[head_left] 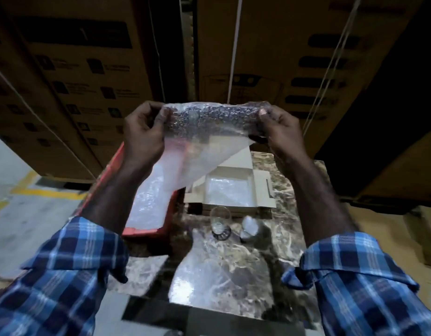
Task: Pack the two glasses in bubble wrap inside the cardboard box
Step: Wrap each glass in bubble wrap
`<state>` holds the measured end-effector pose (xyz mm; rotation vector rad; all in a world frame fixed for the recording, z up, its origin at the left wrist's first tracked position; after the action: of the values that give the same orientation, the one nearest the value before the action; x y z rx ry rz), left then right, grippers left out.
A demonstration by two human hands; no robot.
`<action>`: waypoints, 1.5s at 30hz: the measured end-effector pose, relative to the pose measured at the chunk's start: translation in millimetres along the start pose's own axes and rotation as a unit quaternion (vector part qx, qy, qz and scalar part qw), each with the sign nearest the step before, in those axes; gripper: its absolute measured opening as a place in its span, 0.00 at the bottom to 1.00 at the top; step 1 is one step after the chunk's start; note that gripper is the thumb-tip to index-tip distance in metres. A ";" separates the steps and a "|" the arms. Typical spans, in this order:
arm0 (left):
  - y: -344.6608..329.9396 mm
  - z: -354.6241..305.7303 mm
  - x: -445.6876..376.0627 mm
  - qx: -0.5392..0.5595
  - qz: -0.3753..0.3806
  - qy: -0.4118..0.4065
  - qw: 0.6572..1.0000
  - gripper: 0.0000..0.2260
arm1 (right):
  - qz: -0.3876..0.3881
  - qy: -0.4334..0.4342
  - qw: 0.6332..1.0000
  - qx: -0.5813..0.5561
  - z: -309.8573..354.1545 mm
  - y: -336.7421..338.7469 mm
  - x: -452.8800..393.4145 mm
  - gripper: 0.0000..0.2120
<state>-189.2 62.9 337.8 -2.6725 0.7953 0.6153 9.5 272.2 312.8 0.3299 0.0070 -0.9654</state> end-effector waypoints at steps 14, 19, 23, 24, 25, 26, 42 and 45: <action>-200.8 -3.2 134.4 0.055 0.051 0.022 0.997 0.17 | -0.174 0.131 0.972 0.085 -41.5 242.9 106.5 0.14; -210.1 49.1 220.8 0.010 0.117 0.110 0.987 0.14 | -0.169 0.030 0.978 0.118 -134.7 256.0 166.9 0.11; -191.9 104.1 282.8 -0.069 0.146 0.163 0.973 0.15 | -0.128 -0.061 0.981 0.130 -207.9 239.1 211.7 0.14; -187.2 115.0 295.7 -0.085 0.150 0.177 0.969 0.16 | -0.123 -0.077 0.981 0.132 -219.8 234.4 221.1 0.16; -181.3 127.0 308.0 -0.100 0.153 0.201 0.962 0.18 | -0.119 -0.092 0.979 0.134 -231.1 229.9 229.5 0.17; -175.8 138.6 320.6 -0.106 0.157 0.227 0.955 0.18 | -0.114 -0.111 0.978 0.136 -241.4 224.8 237.1 0.16; -166.7 197.3 357.2 -0.156 0.260 0.300 0.904 0.07 | -0.031 -0.331 0.942 0.037 -345.5 193.7 270.2 0.10; -167.0 207.6 354.0 -0.168 0.240 0.303 0.907 0.07 | 0.024 -0.337 0.941 0.026 -343.7 181.1 270.8 0.11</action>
<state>108.5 117.6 14.3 -3.0280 1.6835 -0.0227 359.1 244.6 -5.5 0.0340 -0.6506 -0.9921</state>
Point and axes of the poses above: each hand's wrist, its own x-axis away from the middle knuckle, its own y-axis out of the back of the hand, z = x × y, the point moved 10 cm from there along -x, towards the middle knuckle, and after that the axes turned 13 degrees about x, right-handed, at the moved point
